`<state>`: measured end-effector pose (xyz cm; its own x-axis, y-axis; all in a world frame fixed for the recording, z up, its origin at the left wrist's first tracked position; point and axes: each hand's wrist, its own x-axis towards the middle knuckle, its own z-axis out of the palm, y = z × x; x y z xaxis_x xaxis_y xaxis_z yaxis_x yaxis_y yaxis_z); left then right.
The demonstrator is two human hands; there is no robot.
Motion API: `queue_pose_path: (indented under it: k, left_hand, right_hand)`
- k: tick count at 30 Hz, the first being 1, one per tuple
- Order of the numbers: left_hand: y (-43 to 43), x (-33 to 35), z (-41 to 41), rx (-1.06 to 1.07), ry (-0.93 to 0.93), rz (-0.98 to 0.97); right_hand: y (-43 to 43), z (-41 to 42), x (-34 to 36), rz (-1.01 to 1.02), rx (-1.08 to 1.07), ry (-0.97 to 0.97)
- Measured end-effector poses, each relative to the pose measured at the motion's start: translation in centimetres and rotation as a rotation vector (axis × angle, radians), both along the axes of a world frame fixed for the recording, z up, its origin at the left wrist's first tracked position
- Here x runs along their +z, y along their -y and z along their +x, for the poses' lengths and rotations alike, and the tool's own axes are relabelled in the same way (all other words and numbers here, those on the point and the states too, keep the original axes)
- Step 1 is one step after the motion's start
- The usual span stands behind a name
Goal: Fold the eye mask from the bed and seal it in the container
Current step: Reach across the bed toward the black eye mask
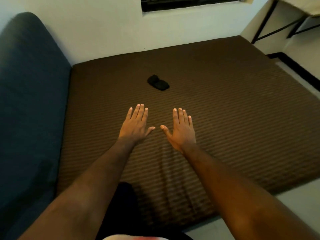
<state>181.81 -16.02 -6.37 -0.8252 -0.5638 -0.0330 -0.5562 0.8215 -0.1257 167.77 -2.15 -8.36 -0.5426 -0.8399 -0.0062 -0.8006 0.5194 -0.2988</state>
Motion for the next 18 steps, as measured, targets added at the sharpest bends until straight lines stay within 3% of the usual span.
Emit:
queue_pose_path:
  k: [8,18]
  left_hand:
    - [8.4,-5.5,-5.2,-0.042,0.028,0.087]
    - [21.8,-15.1,-11.9,-0.133,0.056,0.1]
  right_hand:
    - [5.8,-3.9,-1.9,0.0,-0.081,-0.069]
    - [20.4,-8.7,-11.2,0.052,-0.122,-0.007]
